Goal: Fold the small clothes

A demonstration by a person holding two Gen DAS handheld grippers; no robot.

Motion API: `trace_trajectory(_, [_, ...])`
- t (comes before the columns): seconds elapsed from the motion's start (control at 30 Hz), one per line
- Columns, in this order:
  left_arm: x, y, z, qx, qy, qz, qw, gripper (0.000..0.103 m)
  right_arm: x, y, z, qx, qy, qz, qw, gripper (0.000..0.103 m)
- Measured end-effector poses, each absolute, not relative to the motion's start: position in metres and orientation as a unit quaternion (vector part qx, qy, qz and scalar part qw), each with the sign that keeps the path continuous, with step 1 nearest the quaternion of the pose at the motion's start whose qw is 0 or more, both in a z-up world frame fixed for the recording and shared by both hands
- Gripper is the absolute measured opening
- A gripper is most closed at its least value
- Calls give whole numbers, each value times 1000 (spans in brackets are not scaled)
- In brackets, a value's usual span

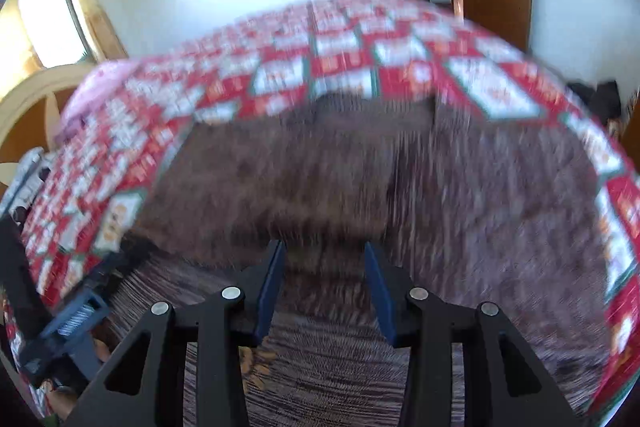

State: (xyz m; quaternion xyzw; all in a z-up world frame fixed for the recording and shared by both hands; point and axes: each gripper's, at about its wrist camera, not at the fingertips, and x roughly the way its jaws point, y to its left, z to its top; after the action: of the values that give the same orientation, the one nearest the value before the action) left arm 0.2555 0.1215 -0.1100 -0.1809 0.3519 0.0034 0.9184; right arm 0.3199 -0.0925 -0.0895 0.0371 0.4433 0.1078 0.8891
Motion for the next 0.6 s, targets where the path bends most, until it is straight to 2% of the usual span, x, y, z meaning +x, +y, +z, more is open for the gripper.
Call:
trace_trajectory(0.27, [256, 120, -110, -178, 352, 2, 919, 95, 320, -116, -95, 105, 445, 105, 883, 40])
trace_trajectory(0.33, [256, 120, -110, -179, 351, 1, 919, 95, 324, -107, -99, 84, 449, 109, 883, 22])
trace_trajectory(0.37, [255, 120, -111, -180, 351, 0, 919, 95, 324, -99, -100, 61, 449, 106, 885, 21])
trace_trajectory(0.43, [255, 120, -110, -180, 351, -1, 919, 95, 321, -92, -97, 30, 450, 108, 886, 8])
trace_trajectory(0.6, [255, 120, -110, -182, 350, -3, 919, 96, 312, -96, -97, -10, 470, 91, 878, 8])
